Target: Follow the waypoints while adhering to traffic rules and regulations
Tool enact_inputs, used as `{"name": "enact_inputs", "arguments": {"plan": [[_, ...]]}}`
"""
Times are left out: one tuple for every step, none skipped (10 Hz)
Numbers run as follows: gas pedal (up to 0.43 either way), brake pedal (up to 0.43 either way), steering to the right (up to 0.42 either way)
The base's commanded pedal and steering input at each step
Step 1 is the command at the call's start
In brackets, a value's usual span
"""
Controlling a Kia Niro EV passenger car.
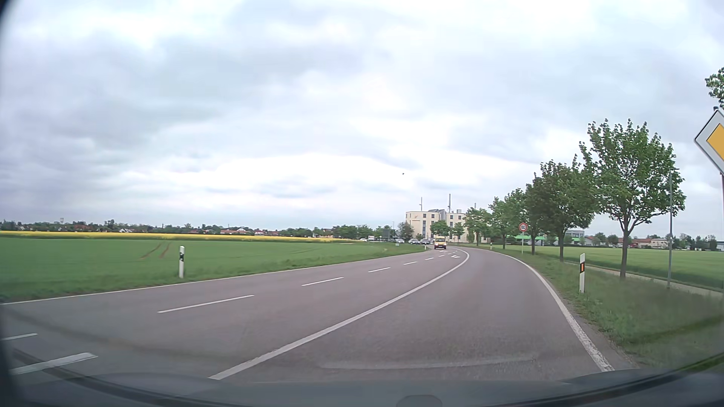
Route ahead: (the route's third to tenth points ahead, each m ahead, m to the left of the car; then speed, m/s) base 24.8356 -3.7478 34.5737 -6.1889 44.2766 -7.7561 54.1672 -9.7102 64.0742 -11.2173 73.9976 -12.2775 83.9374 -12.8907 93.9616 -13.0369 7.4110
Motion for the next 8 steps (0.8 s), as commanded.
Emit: {"name": "enact_inputs", "arguments": {"plan": [[0.311,0.0,0.177],[0.311,0.0,0.172],[0.311,0.0,0.167],[0.311,0.0,0.154],[0.311,0.0,0.136],[0.311,0.0,0.12],[0.319,0.0,0.098],[0.319,0.0,0.076]]}}
